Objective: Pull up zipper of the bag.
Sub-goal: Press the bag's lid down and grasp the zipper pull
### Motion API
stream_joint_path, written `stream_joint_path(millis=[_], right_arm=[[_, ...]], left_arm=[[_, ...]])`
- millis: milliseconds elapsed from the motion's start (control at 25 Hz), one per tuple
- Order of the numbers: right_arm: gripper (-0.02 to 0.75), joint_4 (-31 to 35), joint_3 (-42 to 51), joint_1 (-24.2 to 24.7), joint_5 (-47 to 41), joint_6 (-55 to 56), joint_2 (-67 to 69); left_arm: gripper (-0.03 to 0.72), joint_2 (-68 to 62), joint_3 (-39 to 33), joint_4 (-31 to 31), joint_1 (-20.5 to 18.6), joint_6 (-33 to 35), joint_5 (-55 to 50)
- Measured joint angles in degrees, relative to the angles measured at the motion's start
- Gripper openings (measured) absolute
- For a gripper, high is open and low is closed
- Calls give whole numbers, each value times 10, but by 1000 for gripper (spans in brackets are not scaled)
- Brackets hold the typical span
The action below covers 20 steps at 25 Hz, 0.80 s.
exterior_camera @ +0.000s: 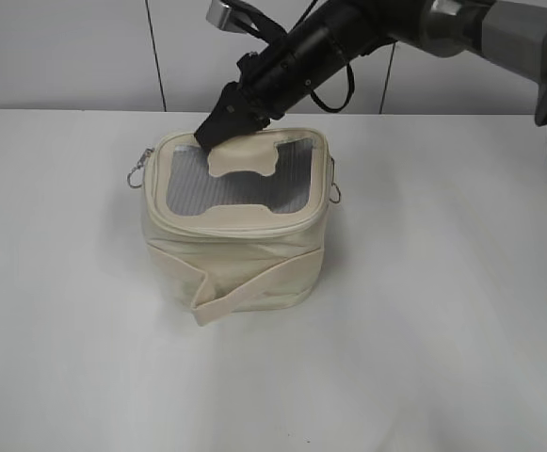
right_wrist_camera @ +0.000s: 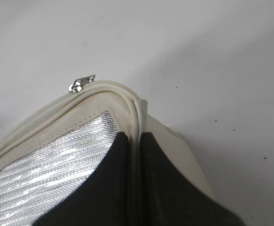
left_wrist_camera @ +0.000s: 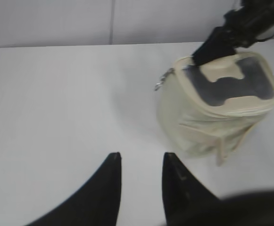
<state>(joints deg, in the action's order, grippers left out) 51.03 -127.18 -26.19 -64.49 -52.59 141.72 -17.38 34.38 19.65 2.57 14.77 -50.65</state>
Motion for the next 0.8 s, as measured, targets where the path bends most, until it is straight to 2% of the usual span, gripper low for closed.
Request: stream_joint_path(millis=[160, 360, 600, 800], right_arm=[[49, -4, -10, 0, -7, 3, 4], [49, -5, -12, 0, -12, 9, 4], [48, -5, -12, 0, -14, 11, 4], [48, -5, -12, 0, -14, 17, 4]], left_arm=[[281, -175, 18, 172, 14, 188, 80], [402, -441, 76, 308, 11, 430, 101], [413, -644, 127, 406, 11, 709, 141], [415, -718, 129, 469, 11, 832, 197]])
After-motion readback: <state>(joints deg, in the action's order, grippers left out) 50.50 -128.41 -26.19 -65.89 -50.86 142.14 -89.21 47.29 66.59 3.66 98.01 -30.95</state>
